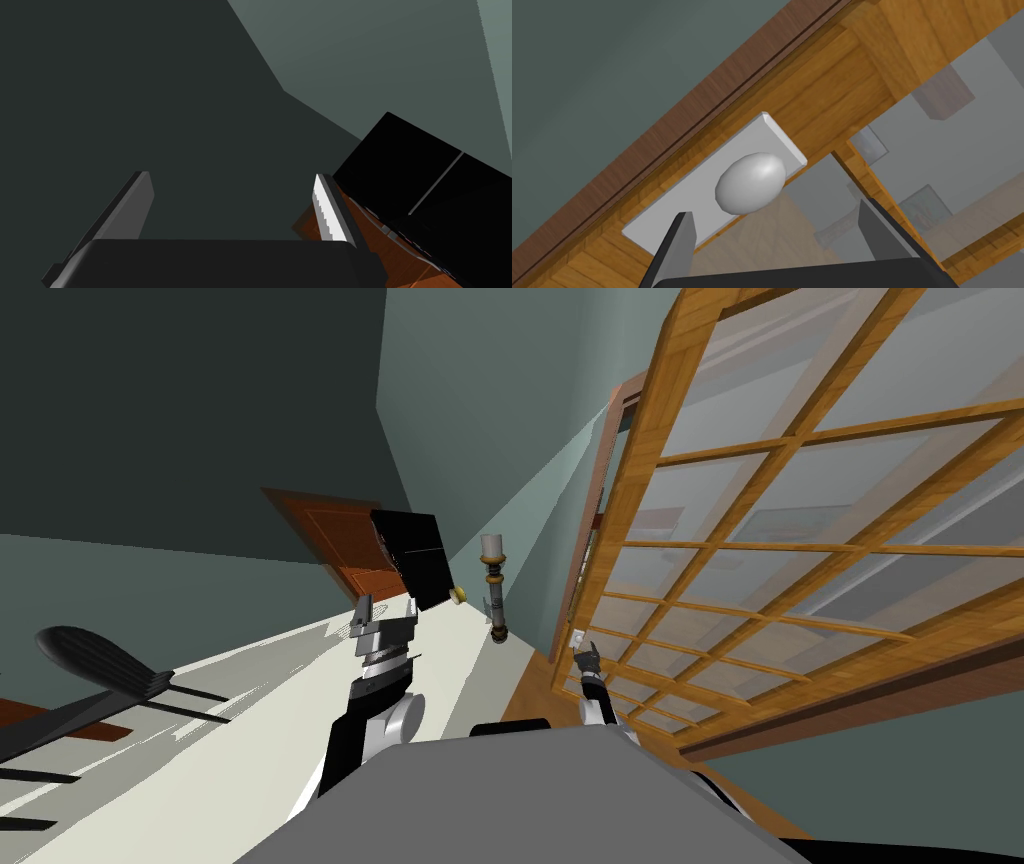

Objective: Pull the door open

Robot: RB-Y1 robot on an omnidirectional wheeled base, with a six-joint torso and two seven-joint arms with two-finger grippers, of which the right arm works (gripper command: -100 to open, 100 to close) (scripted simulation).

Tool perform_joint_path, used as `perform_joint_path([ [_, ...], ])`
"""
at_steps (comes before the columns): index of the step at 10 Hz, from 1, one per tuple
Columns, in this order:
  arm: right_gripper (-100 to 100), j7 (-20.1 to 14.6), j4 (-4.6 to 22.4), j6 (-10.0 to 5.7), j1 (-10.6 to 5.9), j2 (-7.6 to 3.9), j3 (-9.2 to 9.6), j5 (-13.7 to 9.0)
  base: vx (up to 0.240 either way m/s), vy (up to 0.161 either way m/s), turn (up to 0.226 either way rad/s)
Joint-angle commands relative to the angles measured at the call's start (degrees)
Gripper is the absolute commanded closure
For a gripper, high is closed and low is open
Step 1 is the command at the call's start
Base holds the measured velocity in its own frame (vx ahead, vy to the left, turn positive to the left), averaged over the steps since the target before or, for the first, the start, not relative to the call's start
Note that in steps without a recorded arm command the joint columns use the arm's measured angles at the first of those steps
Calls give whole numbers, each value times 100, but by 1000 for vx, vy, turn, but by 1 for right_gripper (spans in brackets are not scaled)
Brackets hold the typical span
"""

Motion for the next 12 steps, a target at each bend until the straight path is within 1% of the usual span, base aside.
perform_joint_path([
  [1, -100, -286, 44, -18, -45, 33, 59, -134, -71, 0, 51],
  [2, -100, -384, 44, -18, -45, 33, 59, -134, -59, -1, 16],
  [3, -100, -586, 40, -15, -59, 57, 98, -224, -50, -3, 26],
  [4, -100, -619, 40, -15, -59, 57, 98, -224, -32, -8, 13],
  [5, -100, -853, 36, -13, -74, 81, 137, -315, -44, -7, 27],
  [6, -100, -999, 33, -11, -88, 105, 176, -405, -69, -13, 44],
  [7, -100, -1090, 33, -11, -88, 105, 176, -405, -52, -10, 18],
  [8, -100, -1296, 29, -8, -102, 129, 214, -495, -46, 0, 26],
  [9, -100, -1325, 29, -8, -102, 129, 214, -495, -37, 3, 16],
  [10, -100, -1560, 26, -6, -117, 152, 252, -583, -49, -4, 28],
  [11, -100, -1699, 22, -4, -130, 176, 290, -670, -64, -10, 46],
  [12, -100, -1795, 22, -4, -130, 176, 290, -670, -44, -8, 14],
])
